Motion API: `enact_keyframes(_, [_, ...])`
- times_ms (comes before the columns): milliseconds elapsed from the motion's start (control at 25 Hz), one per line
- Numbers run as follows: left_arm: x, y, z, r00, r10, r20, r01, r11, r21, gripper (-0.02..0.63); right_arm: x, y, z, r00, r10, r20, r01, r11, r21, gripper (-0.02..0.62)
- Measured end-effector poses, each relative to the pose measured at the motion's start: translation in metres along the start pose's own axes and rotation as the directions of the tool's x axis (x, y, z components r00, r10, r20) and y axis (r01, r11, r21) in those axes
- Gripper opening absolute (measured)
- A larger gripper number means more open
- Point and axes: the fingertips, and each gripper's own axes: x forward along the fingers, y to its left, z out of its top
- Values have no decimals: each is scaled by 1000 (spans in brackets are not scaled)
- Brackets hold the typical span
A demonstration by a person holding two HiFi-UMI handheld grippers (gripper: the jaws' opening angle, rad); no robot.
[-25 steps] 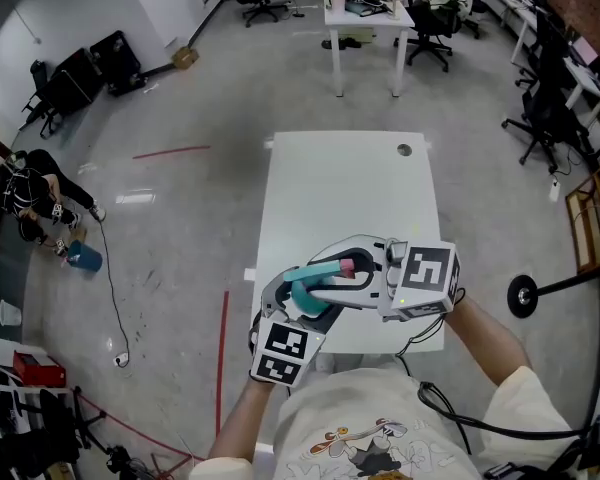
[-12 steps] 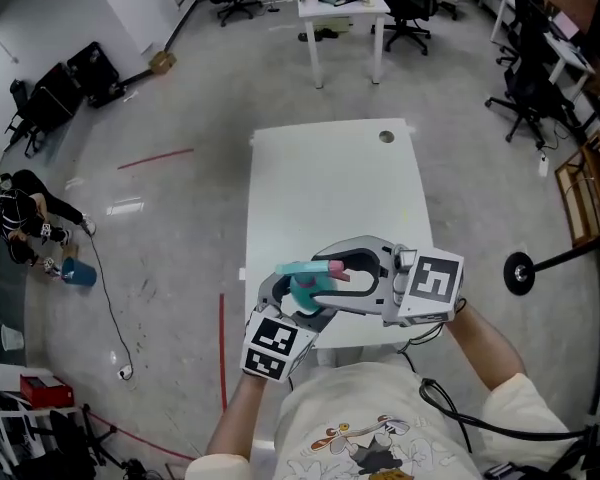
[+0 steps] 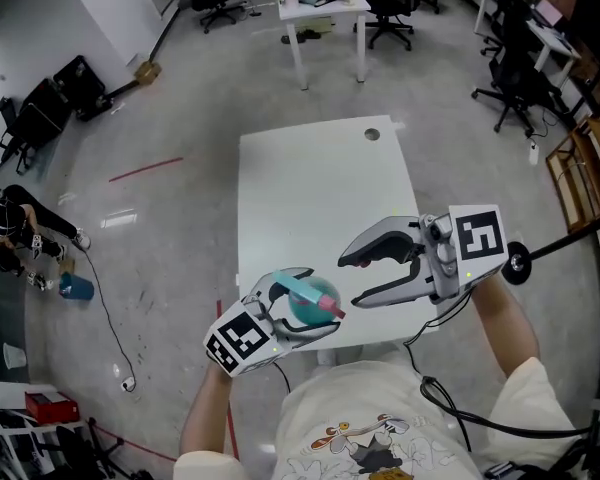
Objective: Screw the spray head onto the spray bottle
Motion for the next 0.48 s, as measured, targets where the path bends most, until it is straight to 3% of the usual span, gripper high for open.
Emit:
enact_keyframes(80, [2,-15,9,998,-63,-1,63,997,48,410,-7,-1,0,1000,8,23,-7,1000,-10,184])
enact_keyframes(200, [15,-37,23,985,-168,-21,170,981,91,410,-9,8,0,996,80,46,-81,997,9,183])
enact_keyframes(360, [23,-65,29,948,-308,-82,315,943,109,410,5,32,-3,979,202,15,-202,979,34,183])
enact_keyframes(480, [29,-75,25,925,-355,-131,370,921,117,410,10,47,-5,961,278,2,-278,960,44,164])
